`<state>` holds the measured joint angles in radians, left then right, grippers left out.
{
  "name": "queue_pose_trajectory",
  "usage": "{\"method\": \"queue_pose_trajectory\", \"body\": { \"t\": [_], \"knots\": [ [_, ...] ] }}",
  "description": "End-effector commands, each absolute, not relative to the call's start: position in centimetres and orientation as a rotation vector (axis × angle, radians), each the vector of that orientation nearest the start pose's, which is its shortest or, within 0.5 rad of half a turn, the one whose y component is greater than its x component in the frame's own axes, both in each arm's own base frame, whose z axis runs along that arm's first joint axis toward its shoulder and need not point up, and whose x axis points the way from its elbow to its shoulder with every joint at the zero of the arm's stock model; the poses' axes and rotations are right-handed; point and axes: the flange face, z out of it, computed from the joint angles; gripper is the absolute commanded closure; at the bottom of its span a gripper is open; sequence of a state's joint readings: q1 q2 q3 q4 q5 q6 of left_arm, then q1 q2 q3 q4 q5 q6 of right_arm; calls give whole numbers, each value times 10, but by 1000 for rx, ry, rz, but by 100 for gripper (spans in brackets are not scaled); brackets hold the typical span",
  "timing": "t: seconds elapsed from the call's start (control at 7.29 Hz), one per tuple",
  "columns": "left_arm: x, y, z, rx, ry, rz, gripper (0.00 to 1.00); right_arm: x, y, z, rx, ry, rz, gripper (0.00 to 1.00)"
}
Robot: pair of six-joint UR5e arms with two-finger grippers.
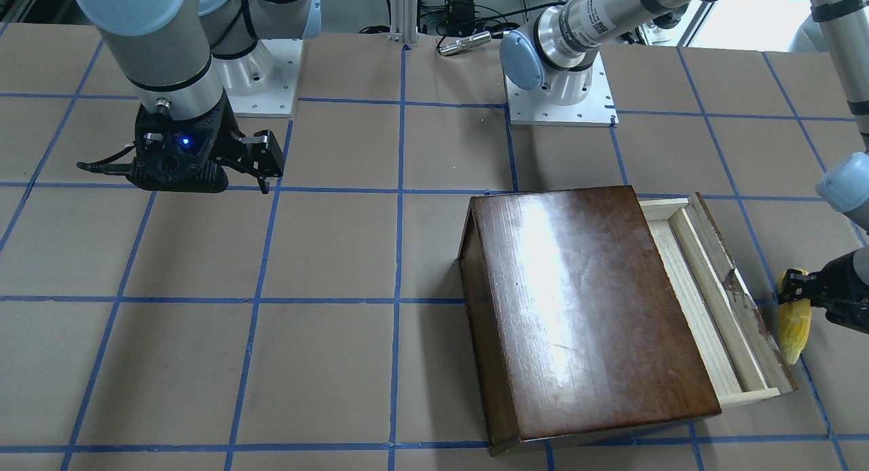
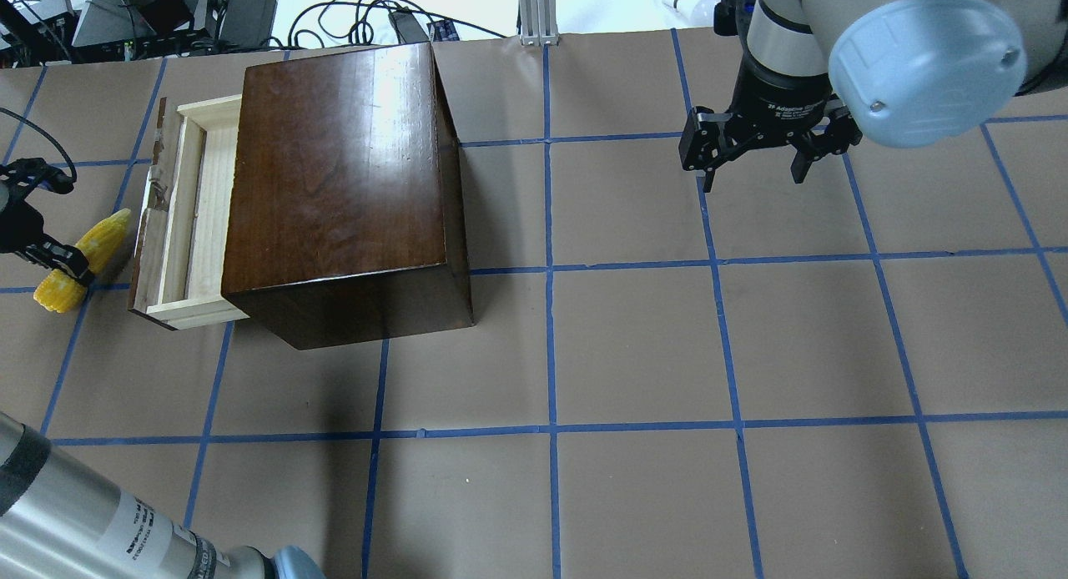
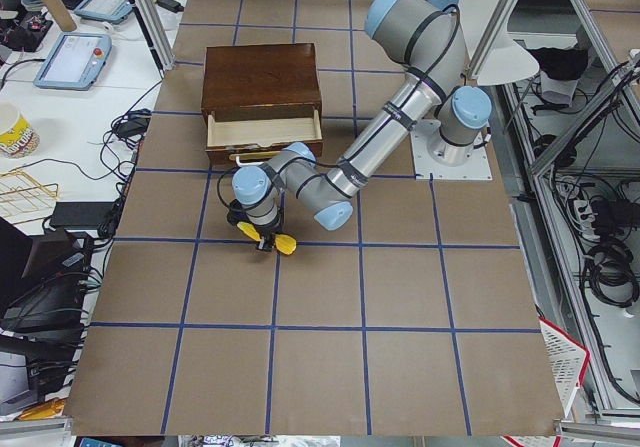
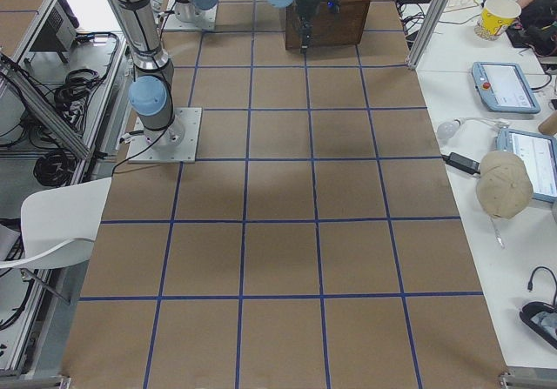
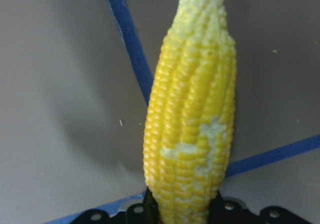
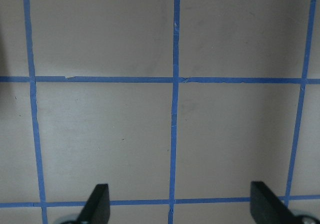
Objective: Open drawer and put corn inside
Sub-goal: 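Lift the corn cob with the left gripper and carry it over the drawer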
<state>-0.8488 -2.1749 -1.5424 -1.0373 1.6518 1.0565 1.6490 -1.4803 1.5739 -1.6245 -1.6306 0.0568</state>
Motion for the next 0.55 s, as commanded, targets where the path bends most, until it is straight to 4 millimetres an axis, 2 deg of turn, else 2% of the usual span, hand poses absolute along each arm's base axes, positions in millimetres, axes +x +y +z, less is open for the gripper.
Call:
{"method": "queue_pose_trajectory", "body": {
  "t": [0.0,0.14,0.41],
  "knots": [
    [341,-593,237,533,3026,72,100,168,-513,446,-36,3203,57,0],
    [339,-595,262,521,3018,13,100,168,-513,446,-36,3203,57,0],
    [322,-587,308,480,3069,-58,100,168,-513,446,-36,3203,57,0]
  ]
}}
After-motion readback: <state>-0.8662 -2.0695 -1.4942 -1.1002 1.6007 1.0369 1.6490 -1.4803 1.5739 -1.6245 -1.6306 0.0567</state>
